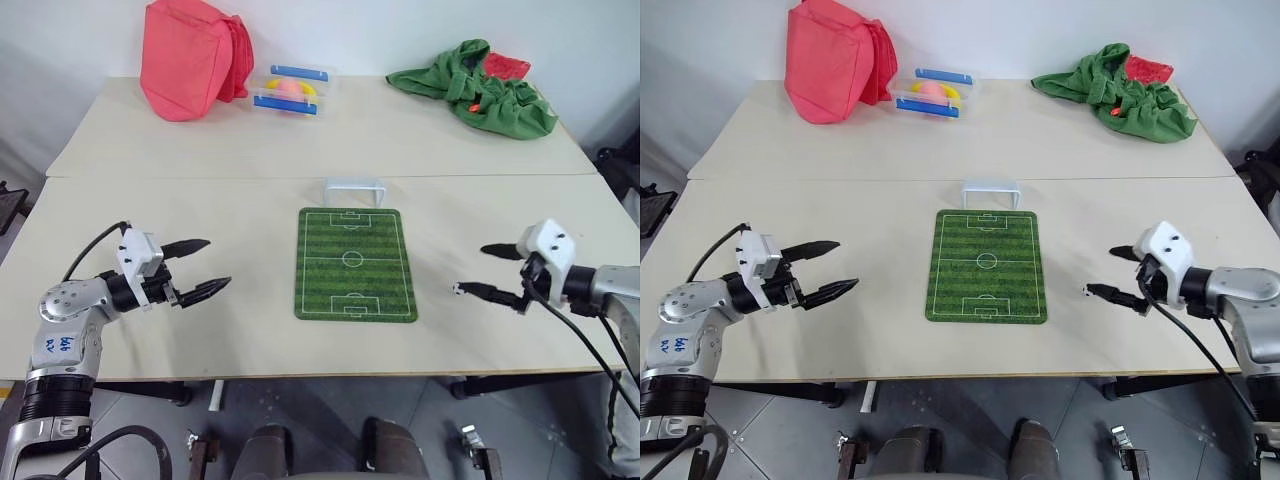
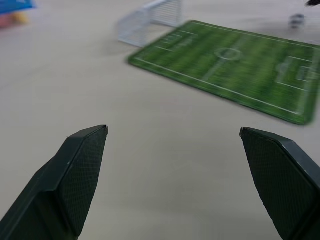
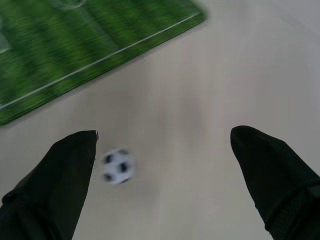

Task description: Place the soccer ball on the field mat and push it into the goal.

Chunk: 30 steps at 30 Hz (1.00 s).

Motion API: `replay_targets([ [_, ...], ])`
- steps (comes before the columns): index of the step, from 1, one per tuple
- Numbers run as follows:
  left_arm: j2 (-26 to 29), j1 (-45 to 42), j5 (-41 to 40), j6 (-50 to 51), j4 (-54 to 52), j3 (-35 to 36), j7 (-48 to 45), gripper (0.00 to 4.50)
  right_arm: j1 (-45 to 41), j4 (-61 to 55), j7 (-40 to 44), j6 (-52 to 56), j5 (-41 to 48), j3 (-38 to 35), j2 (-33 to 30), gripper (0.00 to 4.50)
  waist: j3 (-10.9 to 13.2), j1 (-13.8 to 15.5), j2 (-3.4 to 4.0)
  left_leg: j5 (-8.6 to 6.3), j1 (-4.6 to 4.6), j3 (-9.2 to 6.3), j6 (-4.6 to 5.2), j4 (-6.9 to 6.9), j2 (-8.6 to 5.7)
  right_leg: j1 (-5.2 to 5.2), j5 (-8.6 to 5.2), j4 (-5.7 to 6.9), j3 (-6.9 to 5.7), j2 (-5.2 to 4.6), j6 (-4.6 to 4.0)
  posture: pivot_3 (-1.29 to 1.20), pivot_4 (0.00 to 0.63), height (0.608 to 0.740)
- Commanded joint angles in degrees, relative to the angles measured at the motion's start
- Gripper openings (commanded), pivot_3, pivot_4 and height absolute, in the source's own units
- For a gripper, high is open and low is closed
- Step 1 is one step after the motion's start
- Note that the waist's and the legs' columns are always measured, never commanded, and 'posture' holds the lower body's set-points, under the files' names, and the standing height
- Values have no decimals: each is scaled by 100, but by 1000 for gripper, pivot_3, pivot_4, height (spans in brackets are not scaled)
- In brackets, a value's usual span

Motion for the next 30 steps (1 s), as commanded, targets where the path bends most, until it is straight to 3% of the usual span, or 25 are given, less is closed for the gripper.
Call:
replay_targets([
  [1, 58, 59, -78, 96, -284, 13, -136, 4500, -191, 171, 365, -211, -134, 106, -86, 4469, 0, 0, 0, 0, 0, 0, 0, 0, 1, 0, 0, 0, 0, 0, 0, 0, 150, 740],
  [13, -47, 356, -61, 302, -656, 68, 123, 4500, -380, 943, 519, -760, -539, 446, 429, 4469, 0, -2, 0, 0, 0, 0, 0, 6, 1, 0, 0, 4, 1, 0, 0, 0, 150, 740],
  [16, -81, 321, -47, 303, -669, 58, 193, 4500, -426, 1157, 528, -956, -632, 481, 544, 3927, 0, -11, 0, 0, 2, 0, 0, 12, 1, 2, 1, 8, 2, 0, -1, 0, 150, 740],
  [25, -125, 338, -94, 319, -664, 48, 144, 4500, -412, 1347, 608, -1325, -717, 388, 516, 1052, 0, -8, 0, 0, 2, 0, 0, 28, 3, 4, 3, 16, 4, 0, -4, 0, 150, 740],
  [26, -124, 341, -89, 313, -656, 46, 130, 4500, -419, 1365, 610, -1358, -718, 379, 510, 854, 0, -8, 0, 0, 2, 0, 0, 30, 3, 4, 3, 18, 5, 0, -4, 0, 150, 740],
  [30, -155, 429, -211, 341, -700, 75, -10, 4500, -567, 716, 667, -941, -423, 222, 393, 852, 2, -6, 2, 0, 1, 0, 0, 32, 3, 4, 3, 20, 6, 0, -5, 0, 150, 740],
])
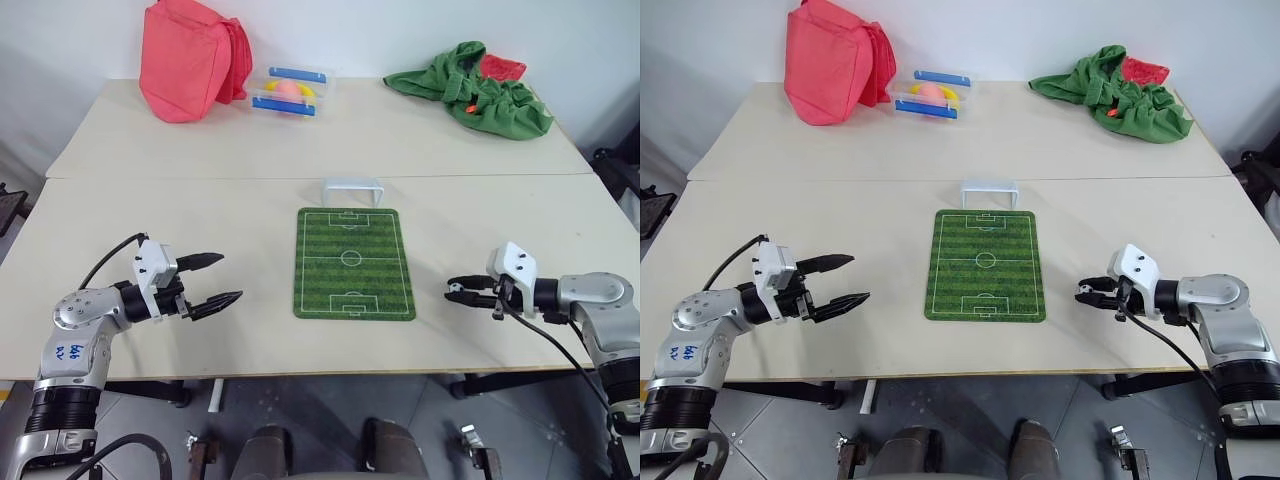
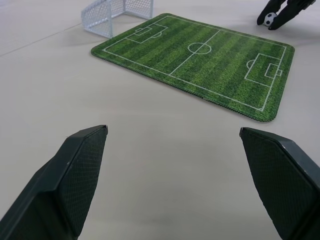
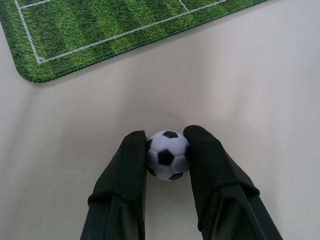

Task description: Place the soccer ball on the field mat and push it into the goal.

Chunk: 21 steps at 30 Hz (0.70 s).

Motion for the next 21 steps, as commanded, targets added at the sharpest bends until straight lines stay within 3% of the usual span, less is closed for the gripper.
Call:
replay_targets([
  [1, -30, 101, -245, -4, -174, 105, -216, 4500, -215, -759, 11, 523, 251, -206, -181, 852, 5, -2, 8, 0, -1, 0, 0, 0, 0, -1, 0, 0, 0, 0, 0, 0, 150, 740],
  [4, -67, 79, -411, -52, -83, 73, -589, 4500, -499, -1473, -4, 1203, 500, -115, -65, 852, 8, -25, 14, -1, -1, 3, -2, -1, 4, -7, 0, 4, 3, 3, 0, 0, 150, 740],
  [8, -289, 136, -683, -288, 3, 64, -1167, 4500, -1066, -2131, 224, 2268, 523, 679, 193, 852, 8, -12, 14, -4, 0, 3, -6, 1, 8, -8, 1, 4, 4, 8, -1, 0, 150, 740],
  [16, -516, 260, -780, -577, 148, 112, -1668, 4500, -1682, -2067, 575, 1959, 134, 1825, 1063, 852, 9, -19, 13, -21, -14, 3, 3, 24, 8, -10, 1, 3, 1, 9, -1, 0, 150, 740],
  [21, -510, 451, -798, -691, 24, 245, -1691, 4500, -1990, -1537, 553, 1710, -142, 2136, 1564, 852, 9, -58, 13, -22, -11, 3, 1, 24, 10, -12, 1, 9, 2, 12, -1, 0, 150, 740],
])
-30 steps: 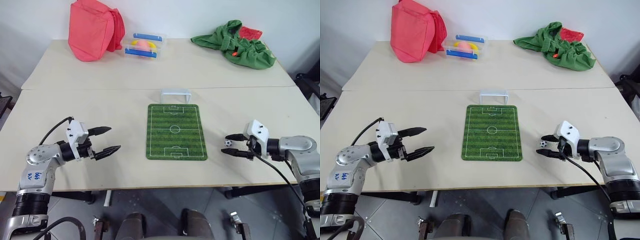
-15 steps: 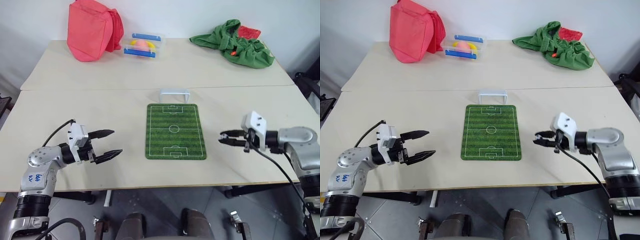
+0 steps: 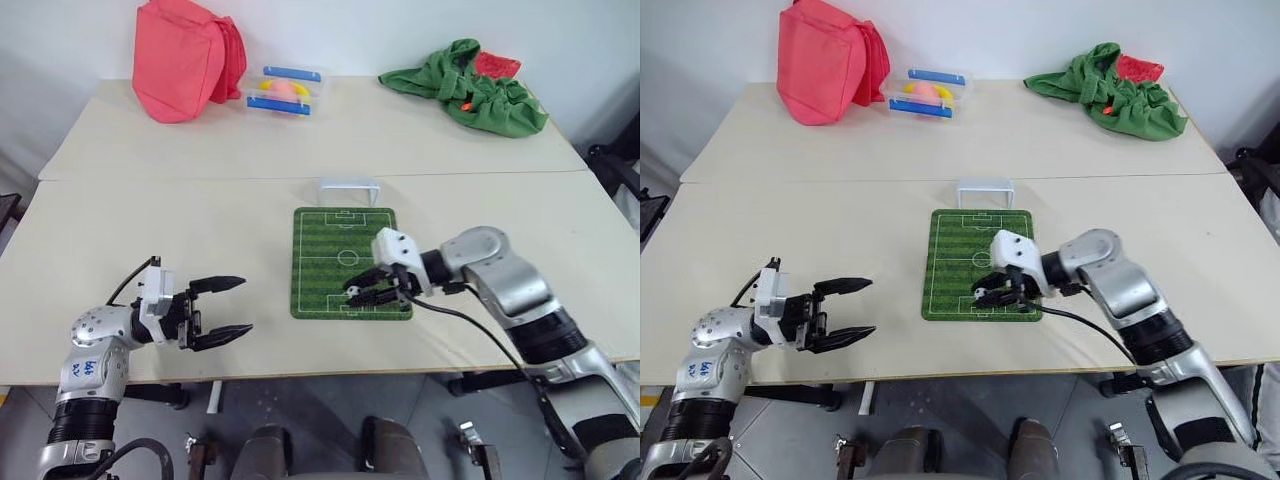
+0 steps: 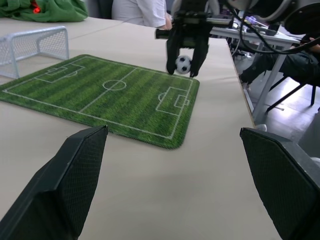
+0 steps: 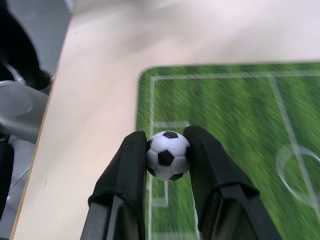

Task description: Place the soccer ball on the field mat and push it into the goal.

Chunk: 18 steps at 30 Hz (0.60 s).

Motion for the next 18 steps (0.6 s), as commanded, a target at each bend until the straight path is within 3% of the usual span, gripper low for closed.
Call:
replay_targets([
  [1, 37, 202, -148, -114, -219, 213, 18, 4500, -191, 282, 21, -286, -162, 81, 188, 852, 0, -10, 0, 0, 0, 0, 0, 0, 0, 0, 0, 0, 0, 0, 0, 0, 150, 740],
  [18, 27, 387, -141, -91, -502, 323, 355, 4500, -332, 1397, 246, -996, -527, 84, 488, 852, 0, -97, 0, -1, 1, 0, -1, 0, 1, 0, 0, 1, 0, 0, 0, 0, 150, 740],
])
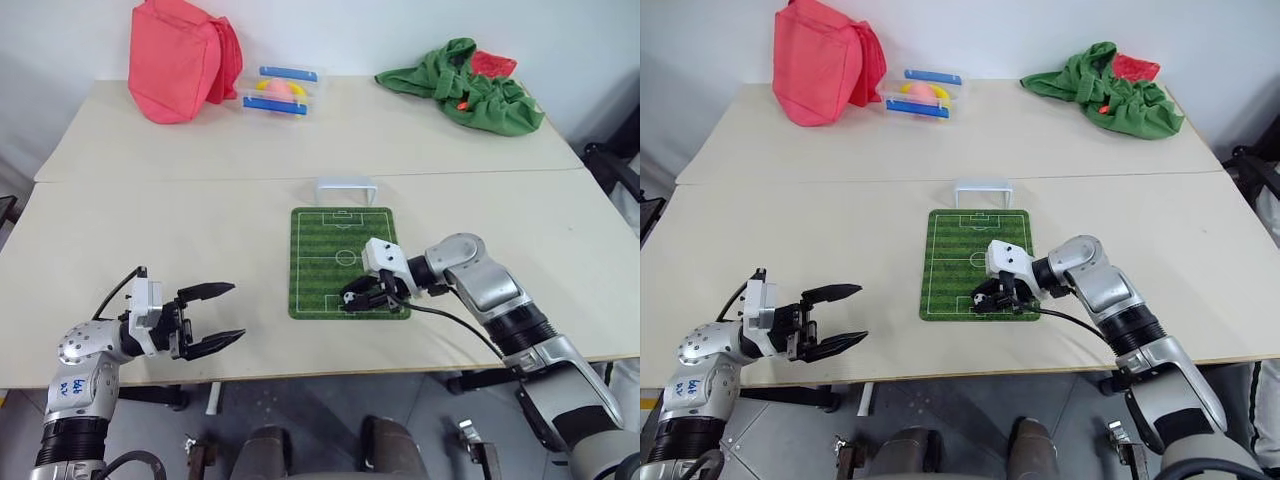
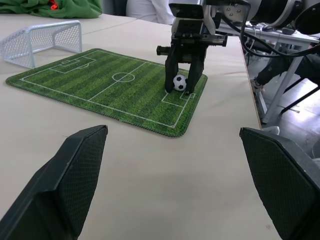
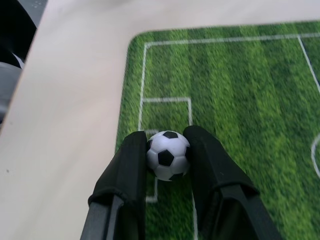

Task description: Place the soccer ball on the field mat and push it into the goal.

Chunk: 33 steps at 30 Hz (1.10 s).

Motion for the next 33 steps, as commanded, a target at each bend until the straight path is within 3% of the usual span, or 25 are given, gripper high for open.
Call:
replay_targets([
  [1, 21, -78, -98, -41, -191, 60, 37, 4500, -113, 16, 33, -161, -40, -65, 78, 852, 0, -5, 0, 0, 0, 0, 0, 0, 0, 0, 0, 0, 0, 0, 0, 0, 150, 740],
  [9, -5, -137, -106, -30, -210, 39, 103, 4500, -81, 85, 87, -242, -82, -62, 149, 852, 0, -6, 0, -1, 2, 0, -1, -1, 1, 0, 0, 1, 1, 1, 0, 0, 150, 740],
  [14, -8, -171, -107, -3, -207, 29, 160, 4500, -103, 101, 85, -250, -92, -97, 138, 2480, 0, -5, 0, -1, 2, 0, -1, -1, 1, 0, 0, 1, 1, 1, 0, 0, 150, 740],
  [27, -90, -383, -60, -25, -43, -65, 211, 4500, -349, -242, 218, -102, 38, -233, 26, 2480, 0, -2, 0, -1, 2, 0, -2, -1, 1, 0, 0, 0, 1, 1, 0, 0, 150, 740],
  [33, -134, -486, -36, -42, 47, -100, 195, 4500, -505, -993, 135, 345, 272, -523, -195, 2480, 1, 3, 2, -1, 0, 0, -2, -1, 1, -1, 0, -1, 1, 0, 0, 0, 150, 740],
])
